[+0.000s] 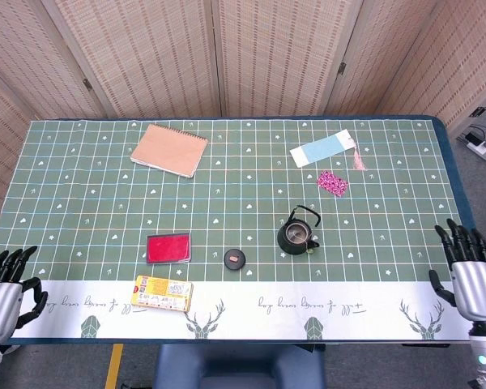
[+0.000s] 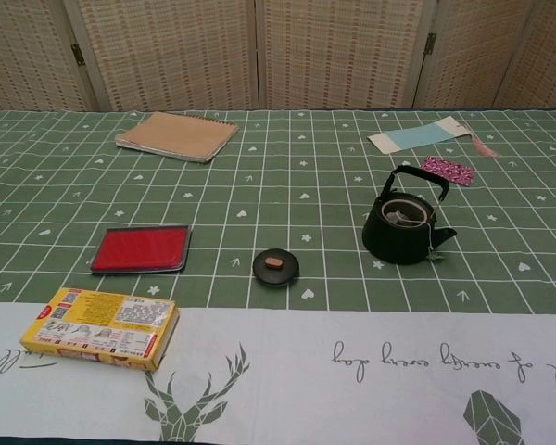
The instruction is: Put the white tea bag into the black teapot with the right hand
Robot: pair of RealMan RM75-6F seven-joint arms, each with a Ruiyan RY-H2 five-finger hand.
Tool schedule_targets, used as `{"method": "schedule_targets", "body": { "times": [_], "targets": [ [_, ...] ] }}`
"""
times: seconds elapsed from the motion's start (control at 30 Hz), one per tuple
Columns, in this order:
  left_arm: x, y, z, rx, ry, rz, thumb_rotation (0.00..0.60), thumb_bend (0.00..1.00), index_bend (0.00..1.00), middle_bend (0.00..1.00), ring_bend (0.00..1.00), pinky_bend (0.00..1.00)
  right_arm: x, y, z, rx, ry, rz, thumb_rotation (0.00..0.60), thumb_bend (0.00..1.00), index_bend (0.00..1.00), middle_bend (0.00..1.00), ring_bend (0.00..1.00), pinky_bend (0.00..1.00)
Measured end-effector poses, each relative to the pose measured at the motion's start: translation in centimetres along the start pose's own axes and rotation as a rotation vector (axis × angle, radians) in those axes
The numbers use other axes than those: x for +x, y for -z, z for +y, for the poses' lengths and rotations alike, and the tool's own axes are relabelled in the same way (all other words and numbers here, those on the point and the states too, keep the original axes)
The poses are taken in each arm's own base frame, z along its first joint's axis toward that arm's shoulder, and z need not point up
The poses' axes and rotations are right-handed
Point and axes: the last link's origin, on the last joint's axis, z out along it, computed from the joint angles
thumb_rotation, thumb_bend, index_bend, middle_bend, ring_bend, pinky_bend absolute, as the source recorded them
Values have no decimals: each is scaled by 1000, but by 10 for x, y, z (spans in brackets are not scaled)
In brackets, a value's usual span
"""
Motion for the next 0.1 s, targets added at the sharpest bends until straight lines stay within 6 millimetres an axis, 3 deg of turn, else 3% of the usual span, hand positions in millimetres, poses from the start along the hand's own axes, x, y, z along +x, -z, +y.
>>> {"method": "schedule_targets", "body": {
  "times": [0.1],
  "targets": [
    [0, 1, 0, 4, 4, 1, 600, 390, 0, 55, 40, 0, 1, 1, 1, 1, -1, 2, 600, 432, 0, 0, 0, 0]
  ]
}}
